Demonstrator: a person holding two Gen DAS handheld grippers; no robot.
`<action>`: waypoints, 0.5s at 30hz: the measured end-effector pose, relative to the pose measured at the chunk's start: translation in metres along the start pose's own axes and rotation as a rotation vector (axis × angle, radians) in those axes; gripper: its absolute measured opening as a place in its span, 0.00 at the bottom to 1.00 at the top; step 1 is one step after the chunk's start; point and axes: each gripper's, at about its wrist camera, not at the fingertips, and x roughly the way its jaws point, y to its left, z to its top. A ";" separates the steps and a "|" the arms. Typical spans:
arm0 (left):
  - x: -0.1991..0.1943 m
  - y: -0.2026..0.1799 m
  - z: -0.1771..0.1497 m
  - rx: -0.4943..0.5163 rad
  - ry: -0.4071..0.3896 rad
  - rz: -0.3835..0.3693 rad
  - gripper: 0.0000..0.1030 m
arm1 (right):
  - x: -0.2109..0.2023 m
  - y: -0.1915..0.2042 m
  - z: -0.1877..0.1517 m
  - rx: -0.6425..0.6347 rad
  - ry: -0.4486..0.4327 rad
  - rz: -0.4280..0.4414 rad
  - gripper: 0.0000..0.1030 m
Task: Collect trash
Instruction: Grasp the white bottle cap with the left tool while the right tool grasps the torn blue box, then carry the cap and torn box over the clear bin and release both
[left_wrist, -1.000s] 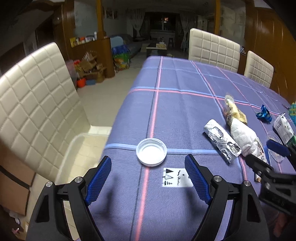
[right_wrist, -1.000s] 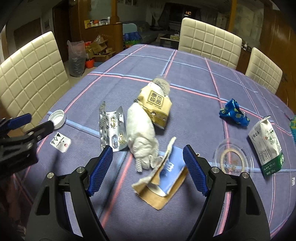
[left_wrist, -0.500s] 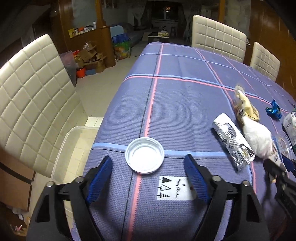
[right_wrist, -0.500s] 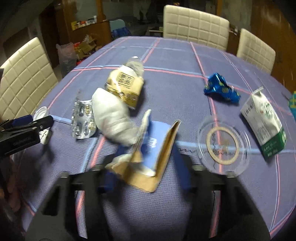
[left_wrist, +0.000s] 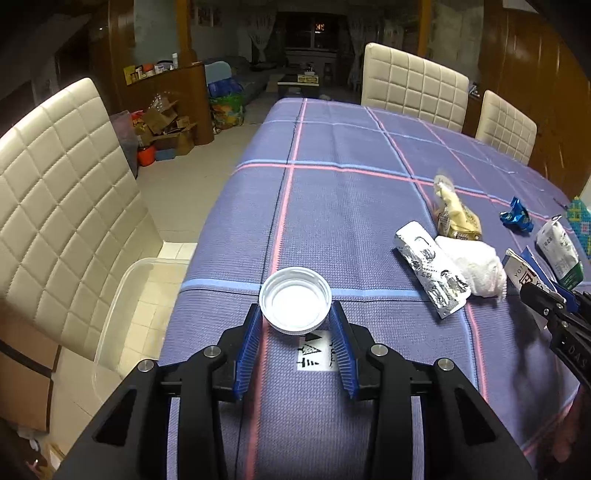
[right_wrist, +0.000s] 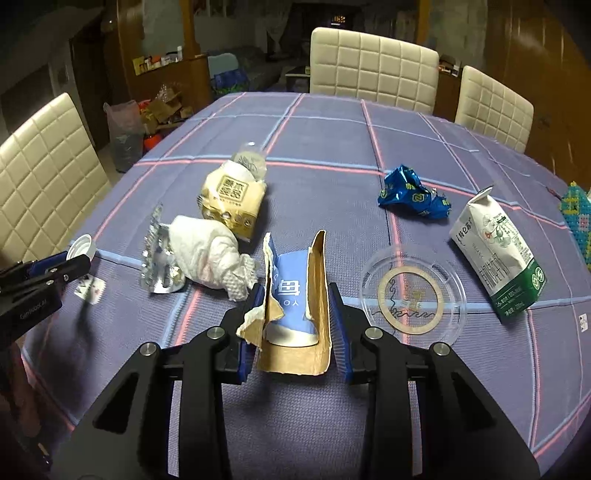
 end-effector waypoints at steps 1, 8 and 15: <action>-0.004 0.001 0.000 -0.001 -0.008 0.001 0.36 | -0.003 0.002 0.001 -0.007 -0.009 0.003 0.34; -0.025 0.011 -0.004 0.001 -0.058 0.023 0.36 | -0.020 0.030 0.010 -0.075 -0.068 0.025 0.33; -0.033 0.029 -0.010 -0.013 -0.073 0.055 0.36 | -0.016 0.066 0.015 -0.136 -0.060 0.077 0.33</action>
